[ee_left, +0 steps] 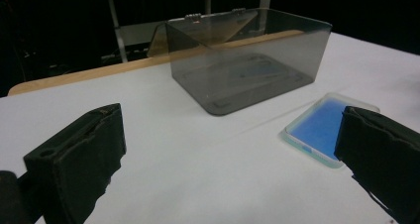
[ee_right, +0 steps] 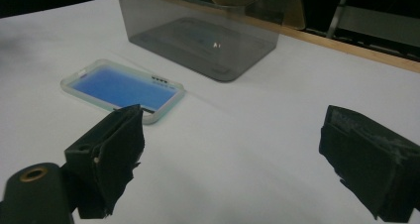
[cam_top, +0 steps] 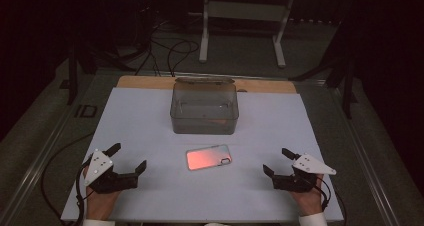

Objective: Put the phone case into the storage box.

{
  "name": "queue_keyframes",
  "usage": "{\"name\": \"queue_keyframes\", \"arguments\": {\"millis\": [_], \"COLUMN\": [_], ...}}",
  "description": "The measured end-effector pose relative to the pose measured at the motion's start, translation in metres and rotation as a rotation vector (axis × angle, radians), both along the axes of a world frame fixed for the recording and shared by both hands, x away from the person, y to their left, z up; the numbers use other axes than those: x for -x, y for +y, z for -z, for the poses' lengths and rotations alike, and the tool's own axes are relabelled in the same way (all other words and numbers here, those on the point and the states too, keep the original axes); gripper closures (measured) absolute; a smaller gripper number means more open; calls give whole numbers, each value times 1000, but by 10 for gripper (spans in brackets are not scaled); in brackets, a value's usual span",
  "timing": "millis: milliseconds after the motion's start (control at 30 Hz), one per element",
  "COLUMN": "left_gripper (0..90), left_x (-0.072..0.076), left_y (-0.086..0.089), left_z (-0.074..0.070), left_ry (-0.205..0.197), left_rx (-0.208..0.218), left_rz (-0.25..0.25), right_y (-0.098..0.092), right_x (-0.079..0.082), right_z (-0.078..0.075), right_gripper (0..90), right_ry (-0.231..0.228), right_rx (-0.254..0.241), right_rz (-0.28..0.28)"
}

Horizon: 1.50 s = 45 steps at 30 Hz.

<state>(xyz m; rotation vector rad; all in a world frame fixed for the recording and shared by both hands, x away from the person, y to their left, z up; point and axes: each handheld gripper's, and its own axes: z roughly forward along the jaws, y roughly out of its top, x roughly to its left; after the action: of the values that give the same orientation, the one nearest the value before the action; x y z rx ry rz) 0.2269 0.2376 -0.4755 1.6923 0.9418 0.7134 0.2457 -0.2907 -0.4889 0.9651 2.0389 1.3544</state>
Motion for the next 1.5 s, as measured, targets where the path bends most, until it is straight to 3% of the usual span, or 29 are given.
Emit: {"name": "queue_keyframes", "arguments": {"millis": [367,633,1033,1500], "left_gripper": [3,4,5,4], "left_x": [-1,-4,-17,-30], "left_y": [-2,-6,-17,-36], "left_z": [1,0,-16,-23], "left_ry": [10,42,41,55], "left_rx": [-11,-25,-40,-104], "left_rz": [6,19,73,139], "right_y": [1,2,0,-2], "right_x": [-1,-2,-4,-4], "right_z": [2,4,6,5], "right_gripper": [102,102,102,101], "right_ry": [7,15,19,21], "right_rx": [6,6,-3,-7], "right_rz": [-10,-12,-1,-1]}}
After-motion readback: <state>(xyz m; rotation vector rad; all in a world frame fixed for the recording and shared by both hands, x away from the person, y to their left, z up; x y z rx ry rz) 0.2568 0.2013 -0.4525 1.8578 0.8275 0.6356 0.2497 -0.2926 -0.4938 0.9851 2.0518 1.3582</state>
